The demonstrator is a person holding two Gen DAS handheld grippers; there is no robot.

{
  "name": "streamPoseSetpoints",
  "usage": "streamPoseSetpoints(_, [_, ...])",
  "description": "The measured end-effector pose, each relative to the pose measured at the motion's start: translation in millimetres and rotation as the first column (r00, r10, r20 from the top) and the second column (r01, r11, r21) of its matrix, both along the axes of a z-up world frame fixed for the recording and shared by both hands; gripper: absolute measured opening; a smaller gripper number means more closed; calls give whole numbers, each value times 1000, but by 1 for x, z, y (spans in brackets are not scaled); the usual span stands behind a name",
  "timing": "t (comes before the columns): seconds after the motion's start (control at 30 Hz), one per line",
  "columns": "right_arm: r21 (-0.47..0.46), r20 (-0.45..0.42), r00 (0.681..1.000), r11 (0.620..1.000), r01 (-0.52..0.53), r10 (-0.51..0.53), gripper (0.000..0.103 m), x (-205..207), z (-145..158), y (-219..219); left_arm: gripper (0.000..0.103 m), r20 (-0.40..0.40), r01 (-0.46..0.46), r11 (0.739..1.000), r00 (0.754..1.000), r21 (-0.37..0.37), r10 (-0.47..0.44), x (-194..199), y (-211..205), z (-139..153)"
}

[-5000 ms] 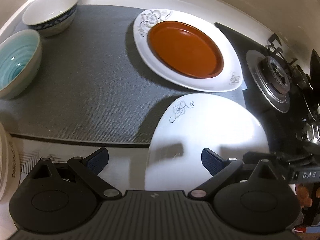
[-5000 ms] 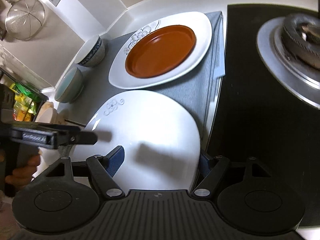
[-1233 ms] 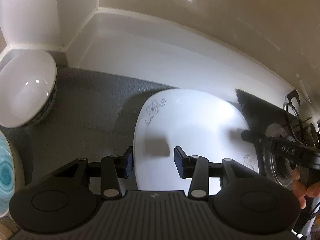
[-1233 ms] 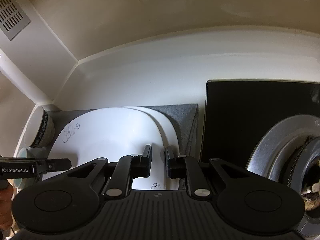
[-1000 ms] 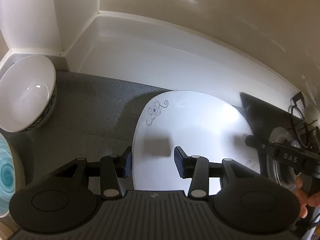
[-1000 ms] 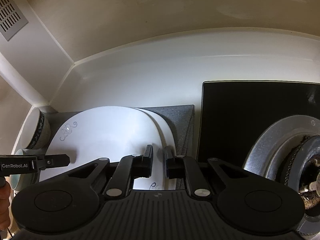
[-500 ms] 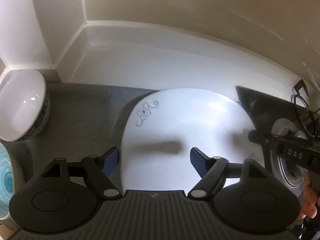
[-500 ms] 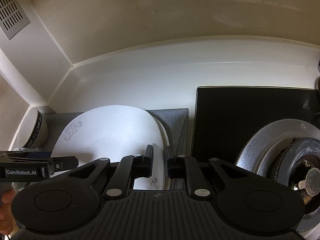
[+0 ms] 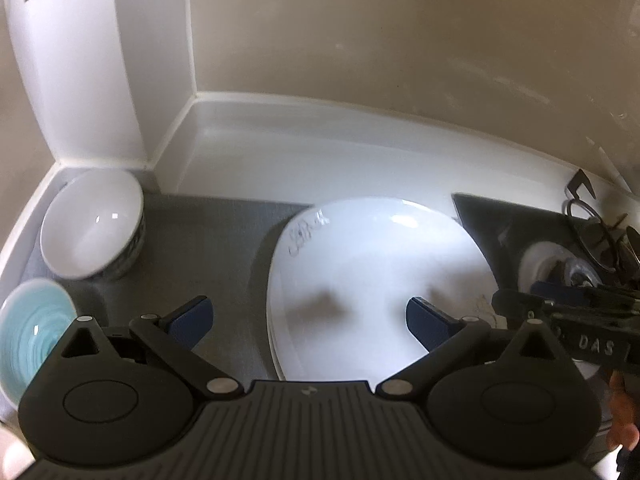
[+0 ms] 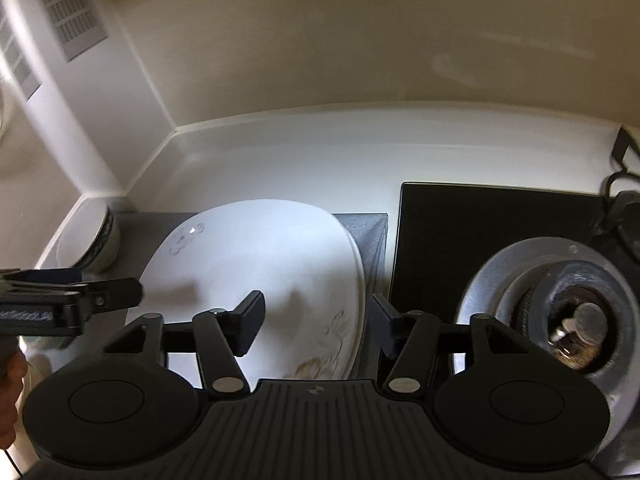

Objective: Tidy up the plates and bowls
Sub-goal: 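Lift the large white plate onto the terracotta plate stack, open right gripper, then withdraw the right gripper from the stack toward the cream bowls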

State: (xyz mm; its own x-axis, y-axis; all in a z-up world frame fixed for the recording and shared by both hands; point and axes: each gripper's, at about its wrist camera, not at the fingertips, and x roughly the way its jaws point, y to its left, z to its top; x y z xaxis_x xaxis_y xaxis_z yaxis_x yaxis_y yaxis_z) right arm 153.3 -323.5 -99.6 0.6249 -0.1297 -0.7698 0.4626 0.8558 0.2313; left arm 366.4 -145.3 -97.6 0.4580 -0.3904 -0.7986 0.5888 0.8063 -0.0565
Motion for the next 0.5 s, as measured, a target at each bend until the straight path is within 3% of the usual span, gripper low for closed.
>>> streamPoseSetpoints(0.5, [-28,-20,999,999,-45,45,69,-48,18,56,103,-22,-53,997,998,49,54,-53,31,4])
